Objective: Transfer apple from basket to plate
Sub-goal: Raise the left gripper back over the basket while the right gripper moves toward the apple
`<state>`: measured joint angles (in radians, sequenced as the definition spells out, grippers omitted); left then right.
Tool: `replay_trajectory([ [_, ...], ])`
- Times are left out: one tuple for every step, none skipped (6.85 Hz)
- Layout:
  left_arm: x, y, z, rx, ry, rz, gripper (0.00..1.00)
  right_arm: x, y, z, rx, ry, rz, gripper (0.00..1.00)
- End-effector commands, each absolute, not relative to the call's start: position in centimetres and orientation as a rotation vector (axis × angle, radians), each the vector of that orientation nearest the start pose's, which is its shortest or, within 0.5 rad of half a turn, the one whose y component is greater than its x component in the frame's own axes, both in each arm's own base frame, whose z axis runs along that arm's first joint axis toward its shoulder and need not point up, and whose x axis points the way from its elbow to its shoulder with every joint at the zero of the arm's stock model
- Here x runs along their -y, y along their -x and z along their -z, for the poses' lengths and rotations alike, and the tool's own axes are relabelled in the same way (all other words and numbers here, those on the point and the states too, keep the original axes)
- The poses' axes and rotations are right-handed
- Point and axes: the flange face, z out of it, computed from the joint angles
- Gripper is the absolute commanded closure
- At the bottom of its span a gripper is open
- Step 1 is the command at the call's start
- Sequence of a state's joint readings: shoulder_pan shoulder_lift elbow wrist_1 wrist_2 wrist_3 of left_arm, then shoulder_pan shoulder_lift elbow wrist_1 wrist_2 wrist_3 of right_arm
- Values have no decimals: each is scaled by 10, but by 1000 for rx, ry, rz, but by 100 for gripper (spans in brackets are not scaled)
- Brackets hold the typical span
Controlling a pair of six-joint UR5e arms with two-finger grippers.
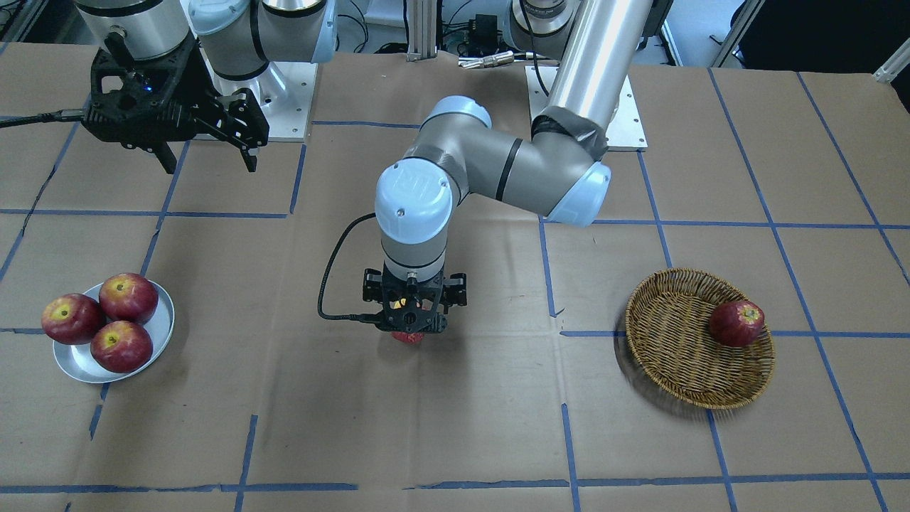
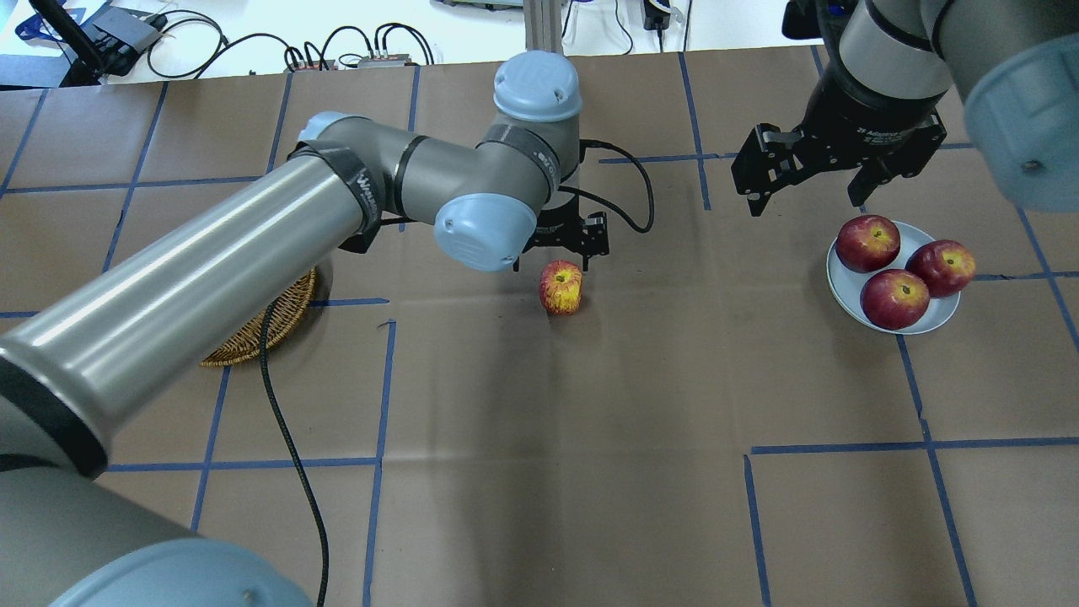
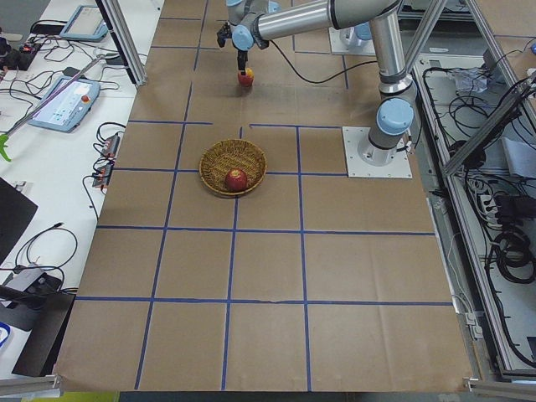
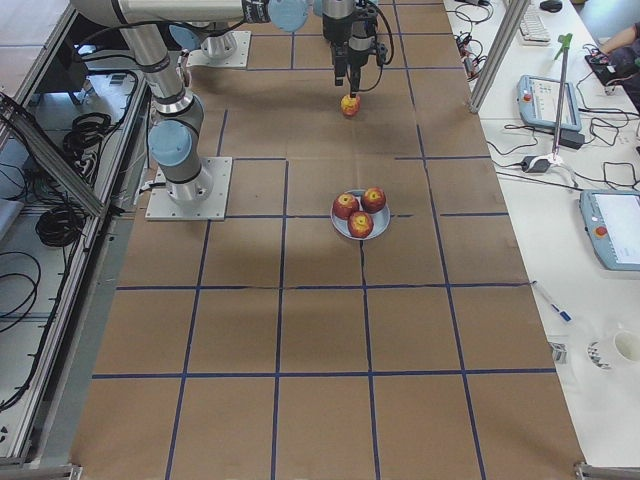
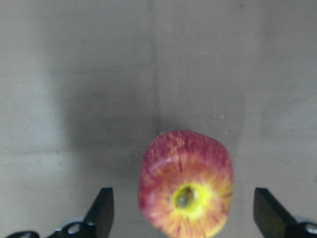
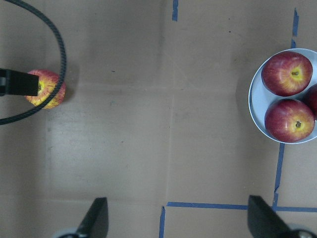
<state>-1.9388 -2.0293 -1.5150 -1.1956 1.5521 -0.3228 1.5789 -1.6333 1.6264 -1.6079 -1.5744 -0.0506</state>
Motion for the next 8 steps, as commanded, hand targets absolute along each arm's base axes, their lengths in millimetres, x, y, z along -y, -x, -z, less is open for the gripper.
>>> replay_trajectory([
  [529, 271, -409, -3149, -202, -38, 1, 470, -136, -494, -3145, 92, 72, 0],
  [512, 216, -449, -3146, -277, -38, 1, 471, -136, -497, -3145, 92, 79, 0],
  [492, 175, -496, -3144, -334, 92, 1, 476, -136, -512, -3144, 91, 111, 0],
  [475, 148, -505, -3149, -290, 99, 1, 492, -137, -511, -3145, 89, 99, 0],
  [463, 129, -490, -3164, -217, 24, 1, 508, -143, -515, -3141, 77, 108, 0],
  [461, 123, -479, -3176, -198, 11, 1, 532, -154, -503, -3127, 18, 74, 0],
  [461, 126, -492, -3190, -213, 87, 1, 546, -197, -494, -3139, 67, 68, 0],
  [464, 126, -491, -3191, -196, 82, 1, 557, -247, -478, -3140, 67, 54, 0],
])
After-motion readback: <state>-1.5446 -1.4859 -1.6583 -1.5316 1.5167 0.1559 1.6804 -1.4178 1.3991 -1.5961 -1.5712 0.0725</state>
